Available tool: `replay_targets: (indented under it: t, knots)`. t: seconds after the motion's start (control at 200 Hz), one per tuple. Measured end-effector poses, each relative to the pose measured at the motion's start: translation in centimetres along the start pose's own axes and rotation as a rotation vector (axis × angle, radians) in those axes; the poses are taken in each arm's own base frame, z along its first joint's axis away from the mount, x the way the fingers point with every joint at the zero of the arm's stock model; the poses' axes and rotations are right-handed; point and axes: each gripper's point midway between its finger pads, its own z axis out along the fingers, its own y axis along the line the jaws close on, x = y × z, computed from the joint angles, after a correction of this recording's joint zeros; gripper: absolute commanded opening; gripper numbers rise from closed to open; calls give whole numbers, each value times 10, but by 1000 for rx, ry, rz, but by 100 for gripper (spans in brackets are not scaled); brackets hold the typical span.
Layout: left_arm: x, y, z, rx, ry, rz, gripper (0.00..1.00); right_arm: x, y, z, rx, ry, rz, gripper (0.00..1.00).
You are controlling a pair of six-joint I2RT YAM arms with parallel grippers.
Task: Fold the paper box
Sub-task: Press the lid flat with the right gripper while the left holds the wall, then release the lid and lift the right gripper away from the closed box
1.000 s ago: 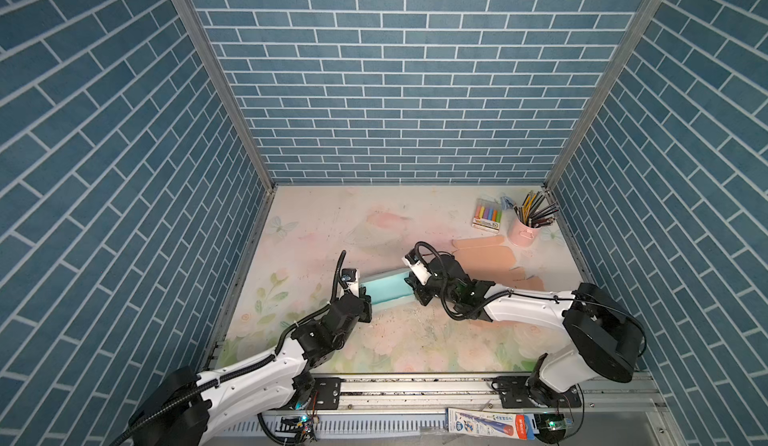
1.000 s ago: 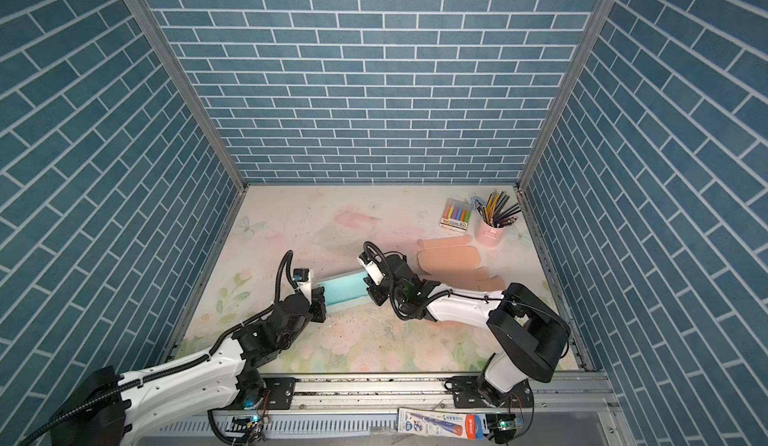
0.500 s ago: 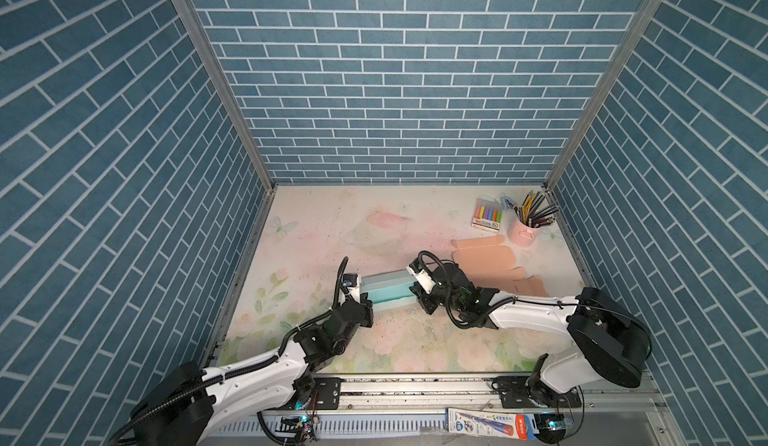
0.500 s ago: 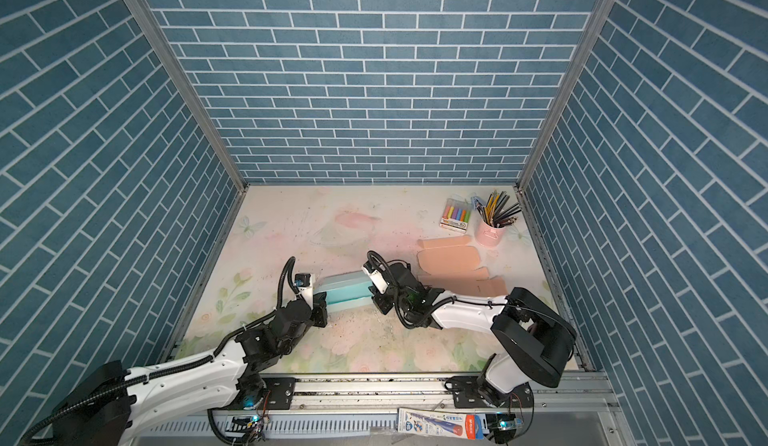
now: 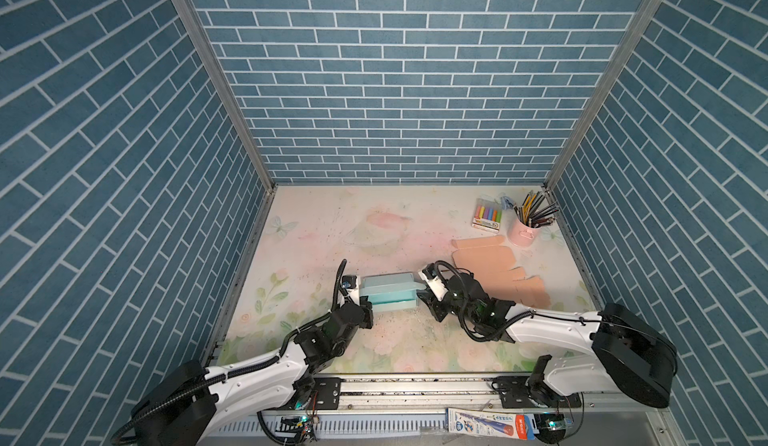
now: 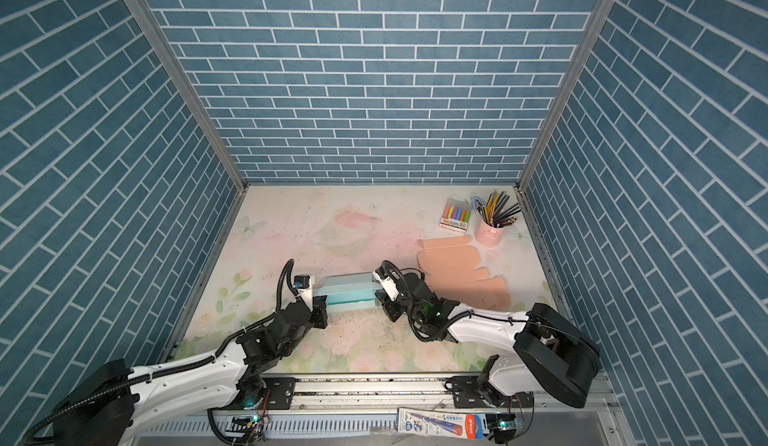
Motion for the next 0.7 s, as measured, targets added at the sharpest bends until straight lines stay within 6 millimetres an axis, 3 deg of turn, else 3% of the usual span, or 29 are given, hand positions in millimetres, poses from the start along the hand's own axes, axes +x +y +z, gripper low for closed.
replay_targets:
  t: [0.14,0.365,0.57,0.7]
  knots:
    - [2,1,1,-5,8,5,7,-4,-1,-17,2,-48,0,33]
    - [11,3,1,-6,30,11,10,-37,-5,-44,32,-170,4,35]
    - [15,3,-1,0,45,-3,33,-77,-5,-54,58,-244,7,35]
    - [19,-2,-5,24,63,-10,42,-96,-4,-48,63,-251,7,35]
